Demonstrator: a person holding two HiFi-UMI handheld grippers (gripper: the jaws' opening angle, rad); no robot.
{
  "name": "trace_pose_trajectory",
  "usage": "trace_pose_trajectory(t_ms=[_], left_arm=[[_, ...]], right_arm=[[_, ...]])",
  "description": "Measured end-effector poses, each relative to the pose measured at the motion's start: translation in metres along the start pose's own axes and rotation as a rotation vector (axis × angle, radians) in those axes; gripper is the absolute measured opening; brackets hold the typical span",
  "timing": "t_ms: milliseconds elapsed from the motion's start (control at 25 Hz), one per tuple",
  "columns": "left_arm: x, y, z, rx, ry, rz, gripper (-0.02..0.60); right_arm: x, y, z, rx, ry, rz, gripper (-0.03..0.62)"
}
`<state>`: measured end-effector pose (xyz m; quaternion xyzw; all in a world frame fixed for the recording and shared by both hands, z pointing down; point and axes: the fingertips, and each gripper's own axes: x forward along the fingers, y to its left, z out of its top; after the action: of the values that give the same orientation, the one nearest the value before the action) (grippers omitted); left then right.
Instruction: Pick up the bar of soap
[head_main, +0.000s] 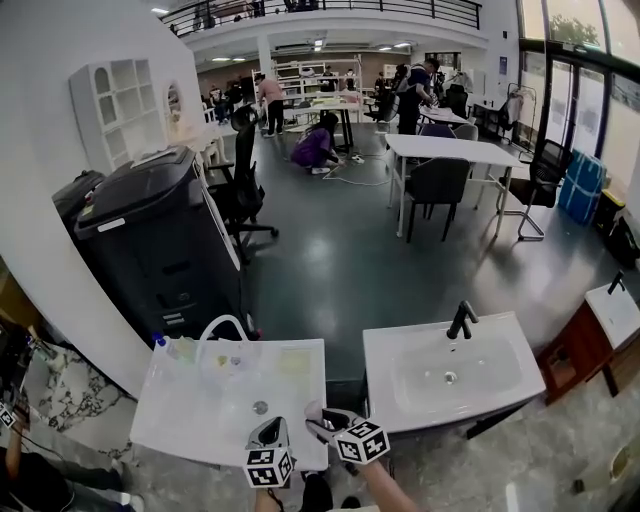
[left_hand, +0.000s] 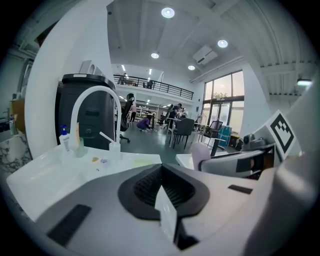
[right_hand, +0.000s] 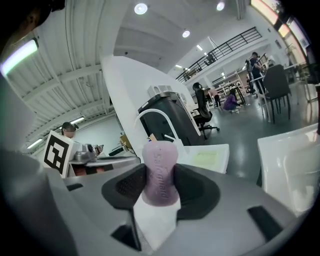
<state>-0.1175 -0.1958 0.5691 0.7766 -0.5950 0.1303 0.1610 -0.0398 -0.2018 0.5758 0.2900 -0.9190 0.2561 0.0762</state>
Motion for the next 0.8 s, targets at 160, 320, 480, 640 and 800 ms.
trace_pose_trajectory(t_ms=[160, 320, 480, 640, 800], left_arm=[[-0.01, -0.008, -0.006, -0.005, -0.003, -0.004, 0.006], [-0.02, -0.018, -0.013, -0.006, 0.004, -0.004, 0.006], [-0.03, -0.023, -0.025, -0.01, 0.004, 0.0, 0.006], [-0.039, -0.027, -0.033, -0.013, 0.002, 0.008, 0.006], [-0.046, -0.022, -0.036, -0.014, -0.001, 0.022, 0.006]], right_arm=[[-0.006, 0.009, -0.007, -0.014, -0.006, -0.002, 0.184], [-0.017, 0.013, -0.01, -0.019, -0.02, -0.008, 0.184], [-0.029, 0.014, -0.024, -0.018, -0.032, -0.022, 0.184], [-0.036, 0.014, -0.035, -0.019, -0.036, -0.026, 0.184], [-0.036, 0.019, -0.04, -0.021, -0.043, -0.02, 0.184]])
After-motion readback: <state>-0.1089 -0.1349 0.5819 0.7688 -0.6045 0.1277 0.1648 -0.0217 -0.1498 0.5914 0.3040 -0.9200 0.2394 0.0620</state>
